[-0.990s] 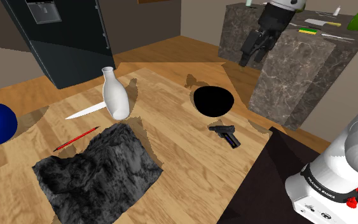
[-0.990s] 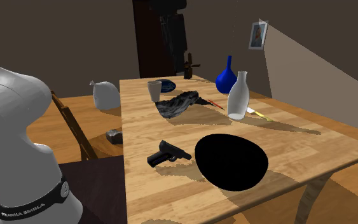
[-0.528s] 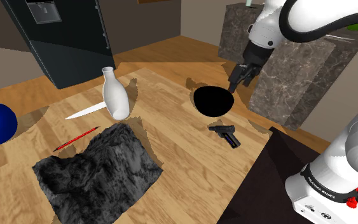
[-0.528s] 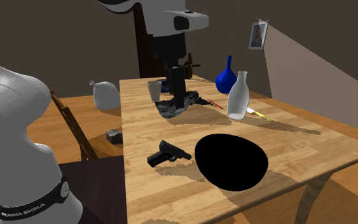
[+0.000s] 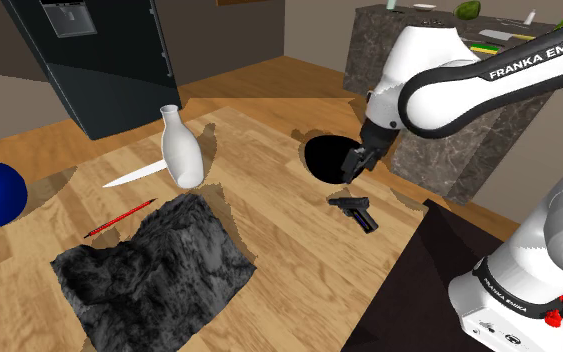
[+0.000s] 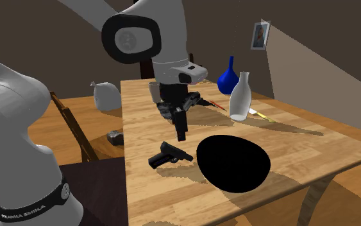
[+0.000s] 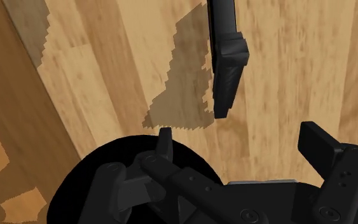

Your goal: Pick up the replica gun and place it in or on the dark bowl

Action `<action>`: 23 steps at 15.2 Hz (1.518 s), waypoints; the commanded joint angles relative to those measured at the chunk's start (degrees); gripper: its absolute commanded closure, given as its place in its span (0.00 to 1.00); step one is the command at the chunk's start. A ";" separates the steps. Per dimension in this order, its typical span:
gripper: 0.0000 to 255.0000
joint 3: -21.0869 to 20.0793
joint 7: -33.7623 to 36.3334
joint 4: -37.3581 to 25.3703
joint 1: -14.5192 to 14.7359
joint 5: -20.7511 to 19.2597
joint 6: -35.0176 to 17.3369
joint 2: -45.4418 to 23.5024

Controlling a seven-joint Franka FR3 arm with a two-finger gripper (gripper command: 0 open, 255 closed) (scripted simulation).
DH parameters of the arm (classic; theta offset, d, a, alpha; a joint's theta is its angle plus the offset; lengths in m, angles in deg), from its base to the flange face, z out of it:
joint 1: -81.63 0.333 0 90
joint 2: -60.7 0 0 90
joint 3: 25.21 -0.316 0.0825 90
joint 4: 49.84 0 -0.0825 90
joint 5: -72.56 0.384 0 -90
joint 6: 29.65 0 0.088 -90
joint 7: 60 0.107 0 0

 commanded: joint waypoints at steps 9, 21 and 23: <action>0.00 -2.95 1.59 2.91 0.65 0.48 -17.49 -15.48; 1.00 -3.21 1.63 2.93 0.56 0.41 -21.60 -19.57; 1.00 -3.21 1.63 2.93 0.56 0.41 -21.60 -19.57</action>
